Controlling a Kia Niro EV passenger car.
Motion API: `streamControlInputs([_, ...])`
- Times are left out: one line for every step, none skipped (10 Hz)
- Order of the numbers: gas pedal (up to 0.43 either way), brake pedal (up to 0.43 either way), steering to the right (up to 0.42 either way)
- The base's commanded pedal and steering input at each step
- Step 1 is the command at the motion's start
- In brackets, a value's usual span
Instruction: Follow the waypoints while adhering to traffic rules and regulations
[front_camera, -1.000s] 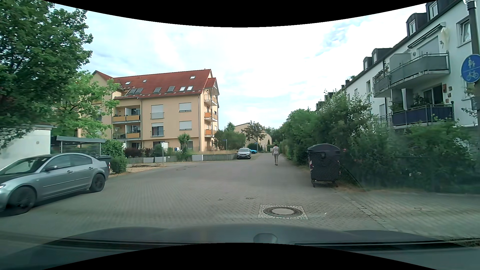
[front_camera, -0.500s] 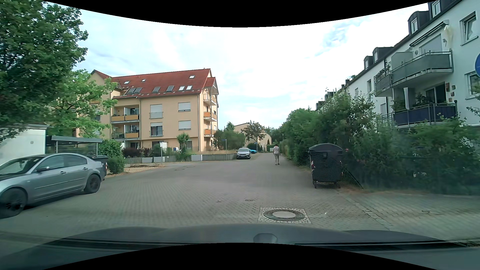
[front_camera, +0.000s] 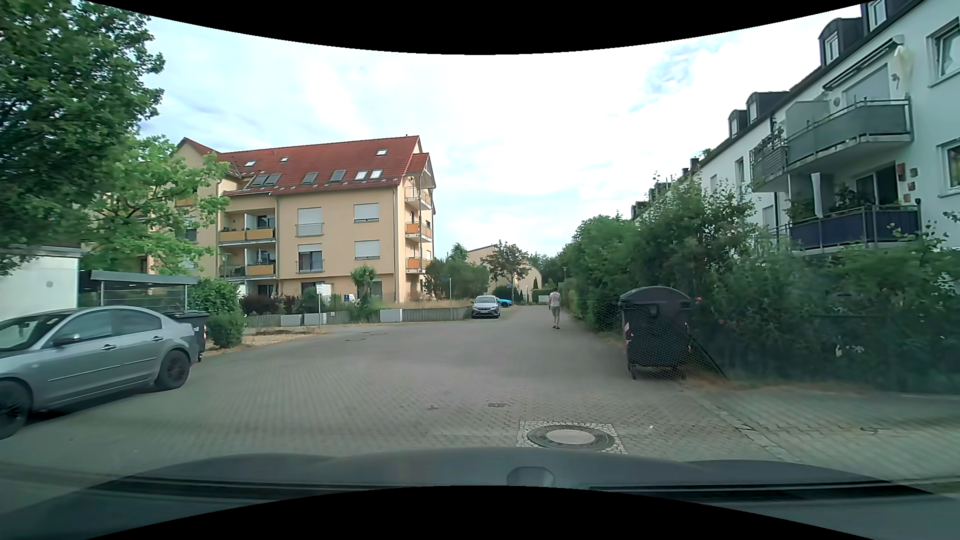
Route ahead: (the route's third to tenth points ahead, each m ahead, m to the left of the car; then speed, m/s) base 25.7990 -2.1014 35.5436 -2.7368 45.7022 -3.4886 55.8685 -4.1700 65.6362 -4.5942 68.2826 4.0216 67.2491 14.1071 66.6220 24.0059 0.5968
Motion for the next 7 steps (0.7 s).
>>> streamControlInputs([0.0,0.0,0.069])
streamControlInputs([0.0,0.0,0.072])
streamControlInputs([0.0,0.0,0.074])
streamControlInputs([0.0,0.0,0.075])
streamControlInputs([0.0,0.0,0.078])
streamControlInputs([0.0,0.0,0.078])
streamControlInputs([0.0,0.0,0.072])
